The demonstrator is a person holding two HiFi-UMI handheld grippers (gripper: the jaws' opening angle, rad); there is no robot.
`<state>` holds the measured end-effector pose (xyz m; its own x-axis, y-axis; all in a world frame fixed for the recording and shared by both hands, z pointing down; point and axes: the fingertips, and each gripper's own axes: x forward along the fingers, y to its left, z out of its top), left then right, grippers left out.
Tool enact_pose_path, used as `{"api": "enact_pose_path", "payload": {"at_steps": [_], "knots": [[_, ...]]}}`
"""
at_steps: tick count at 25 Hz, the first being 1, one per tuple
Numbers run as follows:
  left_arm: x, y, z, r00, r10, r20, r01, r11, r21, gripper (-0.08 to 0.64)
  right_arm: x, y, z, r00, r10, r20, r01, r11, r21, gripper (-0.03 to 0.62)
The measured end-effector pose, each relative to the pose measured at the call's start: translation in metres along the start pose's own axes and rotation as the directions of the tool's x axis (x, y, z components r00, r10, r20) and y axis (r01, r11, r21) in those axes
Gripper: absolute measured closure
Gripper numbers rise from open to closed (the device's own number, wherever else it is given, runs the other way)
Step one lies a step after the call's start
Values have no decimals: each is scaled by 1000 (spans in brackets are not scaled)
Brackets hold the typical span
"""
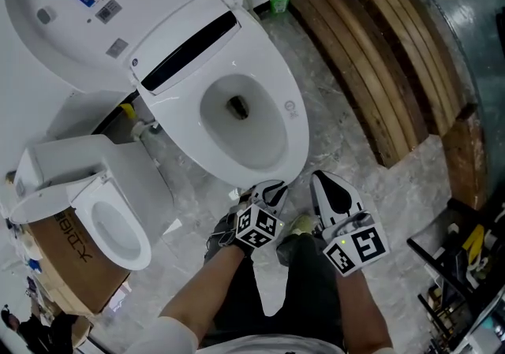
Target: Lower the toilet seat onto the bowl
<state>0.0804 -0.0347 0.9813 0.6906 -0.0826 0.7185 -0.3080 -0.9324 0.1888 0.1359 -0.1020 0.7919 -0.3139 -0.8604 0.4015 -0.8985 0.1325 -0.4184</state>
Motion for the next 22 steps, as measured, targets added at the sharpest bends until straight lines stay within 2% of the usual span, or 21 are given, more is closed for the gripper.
{"api": "enact_pose_path", "payload": {"at_steps": [6,10,13,17,22], "knots": [[2,2,-1,1000,7,21,-6,1000,-30,518,4,-5,-12,1000,1,-14,-1,1000,-6,577],[-13,7,16,999,15,35,-13,998,-64,528,-2,1,-7,1000,6,-28,-6,1000,0,577],[-42,5,50,997,13,82,-6,997,-83,549,-15,12,14,999,9,-31,-9,1000,-1,577],[-98,-5,116,987,24,160,-9,996,-93,549,-38,32,59,999,15,-30,-16,1000,-18,577],[-183,-20,204,960,71,271,-39,992,-122,549,-74,65,125,999,35,-14,-35,997,-63,577]]}}
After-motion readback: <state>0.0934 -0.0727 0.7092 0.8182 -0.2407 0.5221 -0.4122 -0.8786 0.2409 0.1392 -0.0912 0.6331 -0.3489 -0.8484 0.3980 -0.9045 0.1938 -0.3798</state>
